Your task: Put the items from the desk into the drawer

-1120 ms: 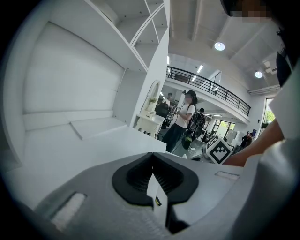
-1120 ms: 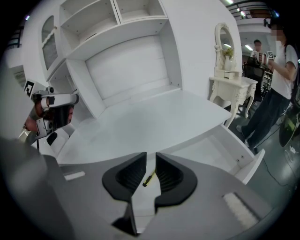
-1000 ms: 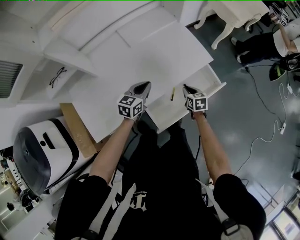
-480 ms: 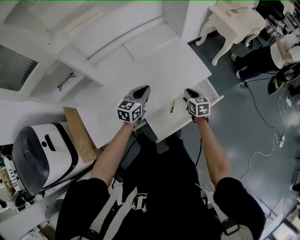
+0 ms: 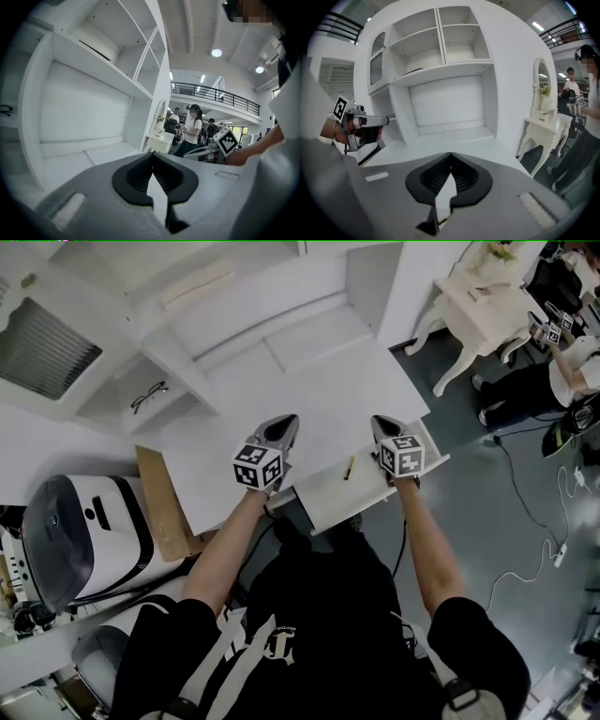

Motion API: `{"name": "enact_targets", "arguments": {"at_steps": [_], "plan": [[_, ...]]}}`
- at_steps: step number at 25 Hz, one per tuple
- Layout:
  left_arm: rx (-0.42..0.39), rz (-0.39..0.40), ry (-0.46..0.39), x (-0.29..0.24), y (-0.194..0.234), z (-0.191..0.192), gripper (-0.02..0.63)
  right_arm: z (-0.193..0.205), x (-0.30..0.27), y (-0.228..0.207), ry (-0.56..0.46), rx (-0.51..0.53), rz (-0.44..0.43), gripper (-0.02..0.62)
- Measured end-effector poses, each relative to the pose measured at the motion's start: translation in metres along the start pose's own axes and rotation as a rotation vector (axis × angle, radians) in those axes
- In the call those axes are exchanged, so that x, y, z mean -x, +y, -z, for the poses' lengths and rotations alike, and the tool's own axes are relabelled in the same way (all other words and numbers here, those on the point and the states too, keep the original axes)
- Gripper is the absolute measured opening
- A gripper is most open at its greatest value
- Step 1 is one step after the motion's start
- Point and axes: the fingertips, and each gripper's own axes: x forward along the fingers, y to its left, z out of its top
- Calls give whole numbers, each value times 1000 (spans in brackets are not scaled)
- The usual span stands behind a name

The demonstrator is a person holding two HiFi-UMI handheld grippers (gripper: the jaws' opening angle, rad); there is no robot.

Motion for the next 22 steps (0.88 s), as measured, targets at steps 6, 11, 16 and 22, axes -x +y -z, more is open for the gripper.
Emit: {"name": "enact_targets", "arguments": {"at_steps": [6,11,16,22], "plan": [[-10,-59,-38,12,6,-15,5,-28,-5,11,-31,63,-69,0],[4,-128,-71,25,12,-19,5,-47,-9,23,-49,114,-132,1],[16,-185,-96,38,9,-17,5,-59,-10,36,-61,159,-195,2],[26,-249,-128,54,4,-13,5,-70,-6,52,-89,212,-260,2]]}}
